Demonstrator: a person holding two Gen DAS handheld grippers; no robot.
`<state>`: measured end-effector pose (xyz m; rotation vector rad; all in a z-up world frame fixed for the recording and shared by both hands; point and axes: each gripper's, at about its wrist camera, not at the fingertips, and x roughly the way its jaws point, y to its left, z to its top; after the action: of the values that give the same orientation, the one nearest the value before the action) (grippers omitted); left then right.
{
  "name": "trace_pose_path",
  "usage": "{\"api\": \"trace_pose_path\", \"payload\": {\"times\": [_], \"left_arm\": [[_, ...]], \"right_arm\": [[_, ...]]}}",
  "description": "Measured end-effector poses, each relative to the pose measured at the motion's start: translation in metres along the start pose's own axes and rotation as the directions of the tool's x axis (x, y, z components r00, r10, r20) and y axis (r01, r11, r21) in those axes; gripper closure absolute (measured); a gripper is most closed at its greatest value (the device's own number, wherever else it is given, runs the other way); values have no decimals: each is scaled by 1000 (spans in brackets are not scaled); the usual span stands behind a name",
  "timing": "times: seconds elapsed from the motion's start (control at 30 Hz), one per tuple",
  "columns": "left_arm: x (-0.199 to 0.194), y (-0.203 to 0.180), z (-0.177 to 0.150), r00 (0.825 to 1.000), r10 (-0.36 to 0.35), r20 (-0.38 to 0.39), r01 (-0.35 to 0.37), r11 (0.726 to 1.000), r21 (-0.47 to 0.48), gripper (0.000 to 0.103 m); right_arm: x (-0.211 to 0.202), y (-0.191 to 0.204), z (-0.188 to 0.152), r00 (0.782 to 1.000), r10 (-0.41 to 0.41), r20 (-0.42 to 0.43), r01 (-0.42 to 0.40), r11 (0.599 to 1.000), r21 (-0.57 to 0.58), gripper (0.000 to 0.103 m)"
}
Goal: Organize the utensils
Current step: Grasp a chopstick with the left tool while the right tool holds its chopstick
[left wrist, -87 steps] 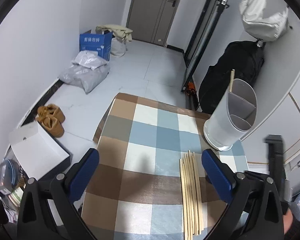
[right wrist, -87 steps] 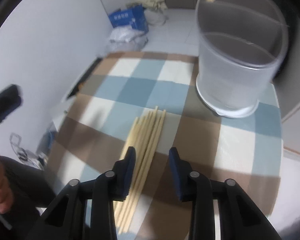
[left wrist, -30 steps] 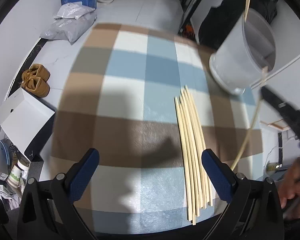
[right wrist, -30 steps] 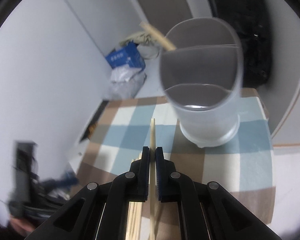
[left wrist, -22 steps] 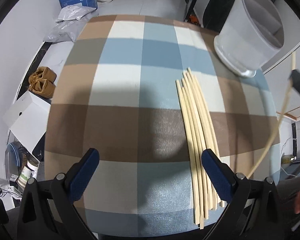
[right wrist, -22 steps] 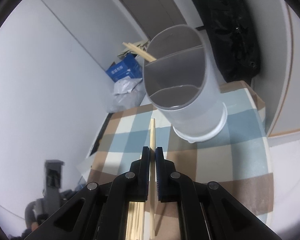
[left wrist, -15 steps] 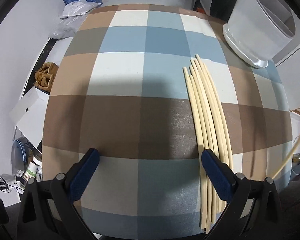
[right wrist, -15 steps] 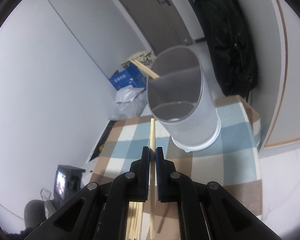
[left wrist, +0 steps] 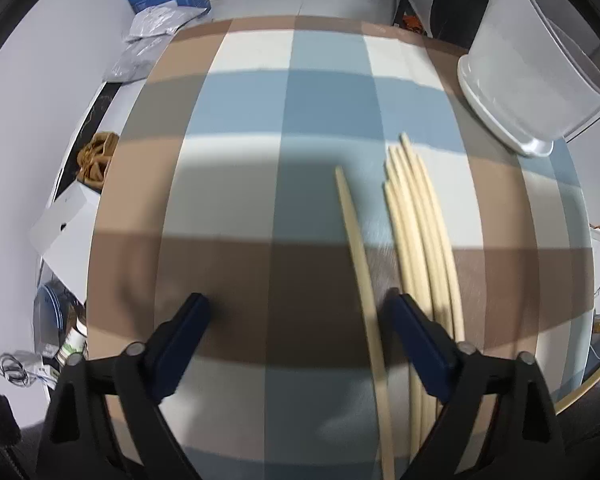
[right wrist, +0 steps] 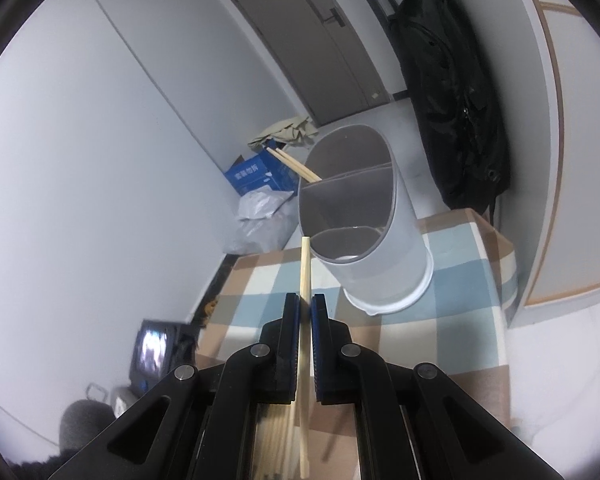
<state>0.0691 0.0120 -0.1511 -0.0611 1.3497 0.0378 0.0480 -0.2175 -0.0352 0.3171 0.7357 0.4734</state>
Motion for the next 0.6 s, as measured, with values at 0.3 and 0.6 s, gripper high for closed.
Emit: {"api": "trace_pose_path", "payload": {"times": [0.3, 0.6], "left_arm": [[7, -7, 22, 1000, 4, 24, -4, 1000, 8, 31], [-2, -22, 18, 998, -34, 58, 32, 999, 40, 102]], "right_arm": [[4, -2, 3, 1000, -9, -4, 9, 1000, -20, 98], [8, -12, 6, 1000, -20, -10, 20, 1000, 12, 98]]}}
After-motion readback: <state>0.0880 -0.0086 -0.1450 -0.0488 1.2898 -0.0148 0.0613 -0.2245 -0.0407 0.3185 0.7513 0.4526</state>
